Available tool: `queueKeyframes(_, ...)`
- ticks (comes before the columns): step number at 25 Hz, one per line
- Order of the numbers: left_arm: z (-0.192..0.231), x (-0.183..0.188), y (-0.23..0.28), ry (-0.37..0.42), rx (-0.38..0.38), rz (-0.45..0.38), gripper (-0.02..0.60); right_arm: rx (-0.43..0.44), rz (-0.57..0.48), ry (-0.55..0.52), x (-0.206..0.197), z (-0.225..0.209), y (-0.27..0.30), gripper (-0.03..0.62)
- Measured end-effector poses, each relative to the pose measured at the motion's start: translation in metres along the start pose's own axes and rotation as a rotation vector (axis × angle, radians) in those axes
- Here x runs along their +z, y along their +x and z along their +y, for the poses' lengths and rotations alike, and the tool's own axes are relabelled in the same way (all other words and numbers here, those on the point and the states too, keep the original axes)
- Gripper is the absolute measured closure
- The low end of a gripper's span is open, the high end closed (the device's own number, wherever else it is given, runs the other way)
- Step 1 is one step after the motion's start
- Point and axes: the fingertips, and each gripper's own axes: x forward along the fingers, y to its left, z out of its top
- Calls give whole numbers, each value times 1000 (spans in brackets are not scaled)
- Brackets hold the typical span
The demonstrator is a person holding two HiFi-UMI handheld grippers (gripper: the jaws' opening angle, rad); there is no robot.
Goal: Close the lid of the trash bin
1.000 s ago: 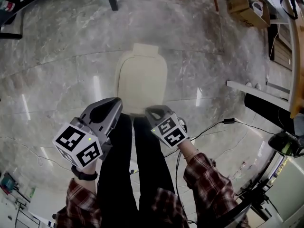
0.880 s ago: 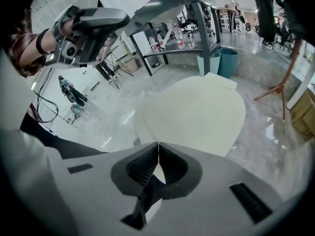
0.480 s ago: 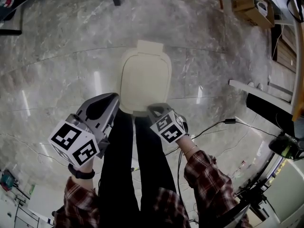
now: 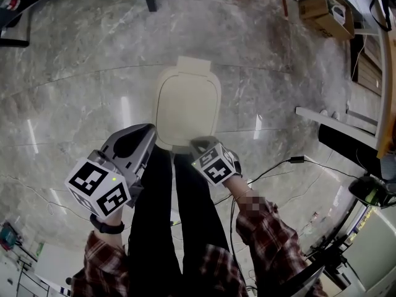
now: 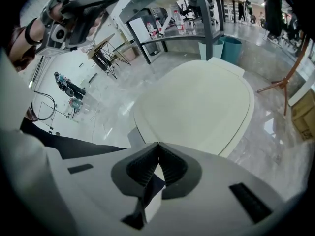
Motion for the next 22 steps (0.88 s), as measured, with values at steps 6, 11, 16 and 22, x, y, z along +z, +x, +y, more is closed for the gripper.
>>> queueKeyframes(6, -37, 29, -14, 56, -34, -9, 571, 12, -74, 135, 20, 6, -48, 580)
queueKeyframes(11, -91, 78, -38, 114, -72, -50, 571, 18, -213, 214, 68, 20, -132, 580)
queueKeyframes(16, -165, 144, -73, 203, -119, -126, 571, 17, -434, 216, 143, 45, -259, 580)
queueKeyframes(22, -258, 214, -126, 334, -186, -221, 571, 0, -673, 157, 215, 90, -413, 580)
